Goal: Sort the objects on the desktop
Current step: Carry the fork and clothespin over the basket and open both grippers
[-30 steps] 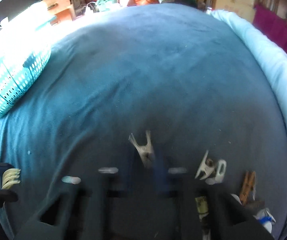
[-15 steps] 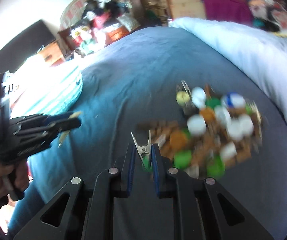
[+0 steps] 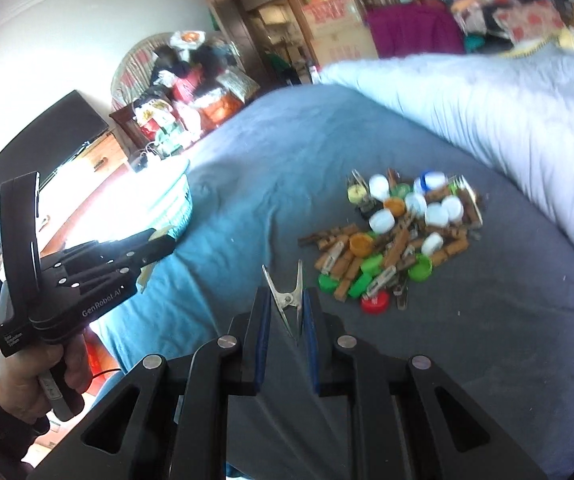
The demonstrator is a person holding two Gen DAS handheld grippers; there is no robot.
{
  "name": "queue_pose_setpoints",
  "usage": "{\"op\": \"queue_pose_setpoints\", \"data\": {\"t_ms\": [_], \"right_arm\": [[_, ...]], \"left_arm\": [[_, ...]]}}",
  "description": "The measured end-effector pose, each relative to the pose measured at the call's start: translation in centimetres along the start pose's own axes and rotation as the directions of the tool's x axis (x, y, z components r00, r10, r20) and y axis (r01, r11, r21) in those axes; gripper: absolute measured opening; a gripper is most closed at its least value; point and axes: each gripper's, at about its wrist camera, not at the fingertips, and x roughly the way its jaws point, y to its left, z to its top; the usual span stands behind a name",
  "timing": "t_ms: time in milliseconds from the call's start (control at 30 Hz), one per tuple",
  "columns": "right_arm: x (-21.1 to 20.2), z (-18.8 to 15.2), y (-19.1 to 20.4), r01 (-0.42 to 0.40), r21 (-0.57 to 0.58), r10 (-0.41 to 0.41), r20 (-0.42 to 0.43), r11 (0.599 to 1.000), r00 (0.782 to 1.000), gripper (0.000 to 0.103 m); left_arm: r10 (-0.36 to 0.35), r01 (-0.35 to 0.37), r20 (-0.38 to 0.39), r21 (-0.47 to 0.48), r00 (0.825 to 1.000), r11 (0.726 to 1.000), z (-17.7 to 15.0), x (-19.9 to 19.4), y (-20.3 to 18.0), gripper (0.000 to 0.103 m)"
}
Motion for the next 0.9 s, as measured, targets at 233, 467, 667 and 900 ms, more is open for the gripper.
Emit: {"op": "queue_pose_setpoints", "data": {"t_ms": [233,467,667,900], "right_arm": [[-0.9,0.2,2.0,-0.005,-0.043,0.005,0.007,0.999,1.0,0.016],[-0.9,0.3,3.9,-0.01,-0.08,0.009,-0.004,0.997,1.0,0.016],[-0.5,0.7,4.9,-0.012,-0.104,0.01,-0.016,0.994,1.0,0.016],[0.8,2.0,5.7,-0.017,-0.126,0.013,-0.029,0.992,0.999,0.016]], "left_arm": [[0.007,-0.007,0.036,-0.008,0.999,1.0,0.5,-2.1,0.6,0.023],[-0.003,0.004,0.044,-0.02,0.999,1.0,0.4,-3.0,1.5,0.023],[0.016,-0.014,0.044,-0.06,0.999,0.998,0.3,-2.9,3.9,0.023],[0.062,-0.057,0.038,-0.108,0.997,0.992,0.4,-2.3,7.7,0.023]]}}
